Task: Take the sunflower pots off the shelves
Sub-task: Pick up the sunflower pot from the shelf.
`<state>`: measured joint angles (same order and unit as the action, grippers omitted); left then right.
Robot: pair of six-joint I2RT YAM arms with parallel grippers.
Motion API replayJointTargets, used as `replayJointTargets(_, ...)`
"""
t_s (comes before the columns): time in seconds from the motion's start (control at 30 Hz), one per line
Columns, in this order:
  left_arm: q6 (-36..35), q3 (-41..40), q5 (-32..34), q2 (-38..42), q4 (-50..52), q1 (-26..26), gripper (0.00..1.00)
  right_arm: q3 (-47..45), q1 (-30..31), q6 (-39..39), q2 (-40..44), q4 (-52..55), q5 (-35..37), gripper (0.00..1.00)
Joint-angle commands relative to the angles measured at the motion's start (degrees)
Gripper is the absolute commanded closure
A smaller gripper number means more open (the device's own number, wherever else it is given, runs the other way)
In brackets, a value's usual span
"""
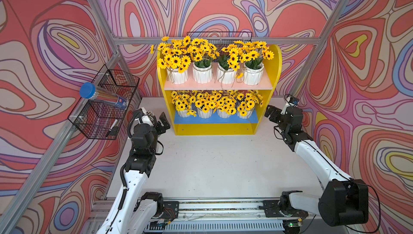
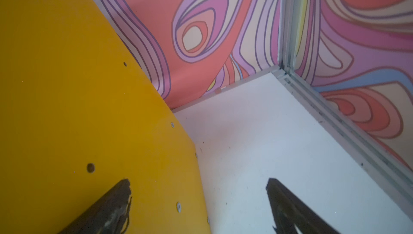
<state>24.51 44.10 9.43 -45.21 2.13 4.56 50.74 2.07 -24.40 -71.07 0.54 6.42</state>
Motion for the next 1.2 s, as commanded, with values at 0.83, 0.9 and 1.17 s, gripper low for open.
replayJointTargets(0.83,8.1,9.5,-17.3,1.0,21.0,-0.1,0.01,13.3,14.9,9.1,18.5,18.3,-5.5,0.15)
replayJointTargets(0.9,7.9,9.7,-17.9,0.6,21.0,0.0,0.01,16.3,18.3,11.4,16.5,18.2,-5.6,0.15)
replayJointTargets(1.17,5.6,10.8,-20.0,-0.1,21.2,-0.1,0.01,24.1,28.0,21.0,8.3,15.3,1.7,0.02)
